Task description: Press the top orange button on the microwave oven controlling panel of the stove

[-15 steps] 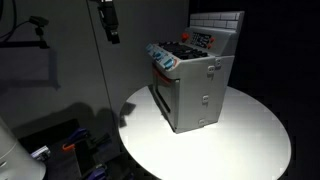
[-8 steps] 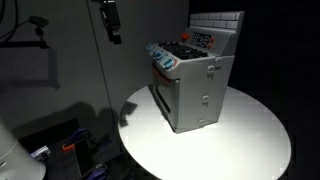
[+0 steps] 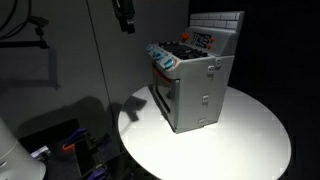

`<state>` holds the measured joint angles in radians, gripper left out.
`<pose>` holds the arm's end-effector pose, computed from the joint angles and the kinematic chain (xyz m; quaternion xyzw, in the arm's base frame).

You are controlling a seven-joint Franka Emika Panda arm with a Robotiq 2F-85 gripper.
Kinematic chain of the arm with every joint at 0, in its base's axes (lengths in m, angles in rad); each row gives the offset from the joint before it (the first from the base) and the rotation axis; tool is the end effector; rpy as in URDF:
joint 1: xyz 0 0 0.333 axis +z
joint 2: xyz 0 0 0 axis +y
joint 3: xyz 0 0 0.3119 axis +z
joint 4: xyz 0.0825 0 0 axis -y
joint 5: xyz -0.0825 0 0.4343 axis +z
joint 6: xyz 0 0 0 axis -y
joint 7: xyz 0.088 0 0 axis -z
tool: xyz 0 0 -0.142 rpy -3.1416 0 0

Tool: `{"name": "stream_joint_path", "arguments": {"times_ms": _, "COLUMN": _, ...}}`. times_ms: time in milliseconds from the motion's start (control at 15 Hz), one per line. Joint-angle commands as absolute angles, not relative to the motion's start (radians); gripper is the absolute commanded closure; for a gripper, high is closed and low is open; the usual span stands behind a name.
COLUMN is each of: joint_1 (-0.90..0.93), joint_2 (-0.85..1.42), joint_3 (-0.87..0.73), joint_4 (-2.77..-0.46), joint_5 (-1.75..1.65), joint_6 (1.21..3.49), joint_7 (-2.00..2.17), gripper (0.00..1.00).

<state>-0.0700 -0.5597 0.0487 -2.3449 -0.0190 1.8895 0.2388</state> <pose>0.4485 -0.0107 0.4970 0.9899 -0.1300 0.0538 0.0165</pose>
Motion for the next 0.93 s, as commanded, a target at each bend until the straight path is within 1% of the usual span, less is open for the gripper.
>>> {"name": "stream_joint_path", "arguments": {"times_ms": 0, "joint_1": -0.079, "joint_2": -0.455, "joint_3": 0.035, "joint_4": -2.228, "joint_5": -0.010, "joint_6": 1.894, "joint_7": 0.263, "gripper": 0.00}}
{"name": "stream_joint_path", "arguments": {"times_ms": 333, "joint_1": -0.090, "joint_2": -0.348, "joint_3": 0.033, "joint_4": -2.148, "joint_5": -0.025, "joint_6": 1.976, "joint_7": 0.308, "gripper": 0.00}}
{"name": "stream_joint_path", "arguments": {"times_ms": 867, "joint_1": -0.113, "joint_2": -0.217, "joint_3": 0.025, "joint_4": -2.097, "joint_5": -0.088, "joint_6": 2.153, "joint_7": 0.422, "gripper": 0.00}}
